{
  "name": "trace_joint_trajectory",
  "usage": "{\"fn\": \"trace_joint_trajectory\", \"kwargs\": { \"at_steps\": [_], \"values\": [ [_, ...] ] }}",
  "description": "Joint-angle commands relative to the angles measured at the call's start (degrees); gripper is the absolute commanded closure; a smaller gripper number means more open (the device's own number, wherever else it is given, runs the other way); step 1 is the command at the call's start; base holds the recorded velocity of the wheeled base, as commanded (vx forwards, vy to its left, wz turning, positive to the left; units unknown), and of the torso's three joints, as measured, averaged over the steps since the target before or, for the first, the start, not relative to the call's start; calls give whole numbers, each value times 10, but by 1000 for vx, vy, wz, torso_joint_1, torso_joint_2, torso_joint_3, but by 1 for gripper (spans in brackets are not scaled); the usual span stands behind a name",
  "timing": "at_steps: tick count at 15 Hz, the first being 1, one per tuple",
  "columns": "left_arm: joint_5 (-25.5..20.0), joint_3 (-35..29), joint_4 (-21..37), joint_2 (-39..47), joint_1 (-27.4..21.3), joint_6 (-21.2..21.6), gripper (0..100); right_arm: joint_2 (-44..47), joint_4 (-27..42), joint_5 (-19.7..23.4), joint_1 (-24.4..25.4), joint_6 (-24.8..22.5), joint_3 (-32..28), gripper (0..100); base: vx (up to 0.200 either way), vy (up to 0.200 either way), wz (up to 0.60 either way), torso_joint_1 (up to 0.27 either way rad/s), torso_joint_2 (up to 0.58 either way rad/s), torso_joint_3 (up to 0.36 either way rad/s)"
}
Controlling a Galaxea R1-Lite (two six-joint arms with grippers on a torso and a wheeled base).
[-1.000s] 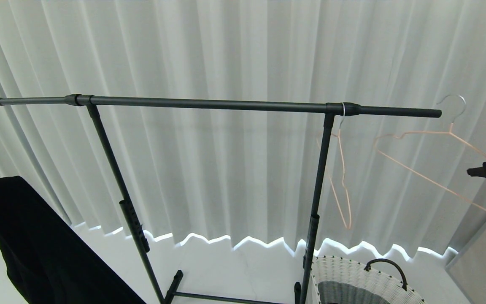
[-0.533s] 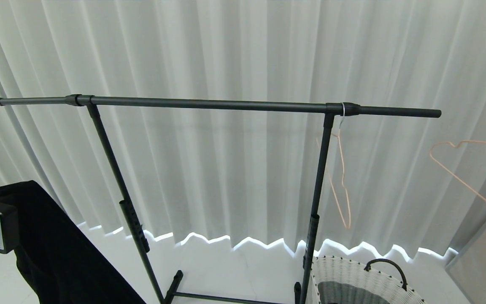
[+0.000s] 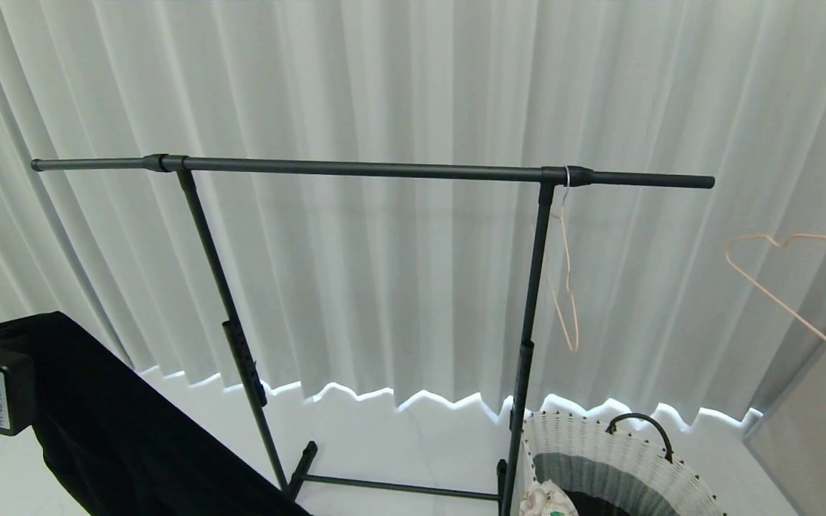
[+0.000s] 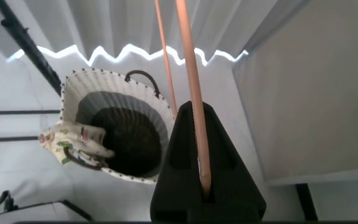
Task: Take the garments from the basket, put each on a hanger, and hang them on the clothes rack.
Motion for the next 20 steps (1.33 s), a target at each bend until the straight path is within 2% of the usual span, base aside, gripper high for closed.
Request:
{"fn": "trace_joint_trajectory", "kwargs": {
  "at_steps": [1, 5, 9, 11, 13, 15, 16, 18, 19, 20],
  "values": [
    [0, -1, 0, 0, 0, 0, 100, -8, 0, 0, 8, 0, -2, 100, -200, 0, 0, 2, 2, 7],
    [0, -1, 0, 1, 0, 1, 100, -16, 0, 0, 42, 0, -5, 100, -200, 0, 0, 0, 2, 1],
    [0, 5, 0, 1, -1, 27, 100, -15, 0, 10, 66, 14, -28, 100, -200, 0, 0, 4, 4, 1],
    [-8, 2, 0, 1, -6, 25, 100, -26, -1, 62, 116, 88, -51, 100, 0, 0, 0, 0, 0, 0],
    [-40, -12, -2, 11, -34, 17, 100, -37, -1, 86, 175, 121, -53, 100, 0, 0, 0, 0, 0, 0],
    [-38, -58, -3, 52, -76, -31, 100, -42, -2, 100, 256, 150, -49, 100, 0, 0, 0, 0, 0, 0],
    [-20, -92, -2, 82, -98, -65, 100, -42, -5, 102, 299, 167, -43, 100, 0, 0, 0, 0, 0, 0],
    [68, -169, -2, 163, -150, -131, 100, -40, -26, 102, 366, 175, -8, 100, 0, 0, 0, 0, 0, 0],
    [90, -186, -2, 181, -162, -145, 100, -41, -38, 102, 376, 175, 5, 100, 0, 0, 0, 0, 0, 0],
    [145, -232, -2, 240, -188, -170, 100, -42, -74, 101, 420, 175, 40, 100, 0, 0, 0, 0, 0, 0]
  ]
}}
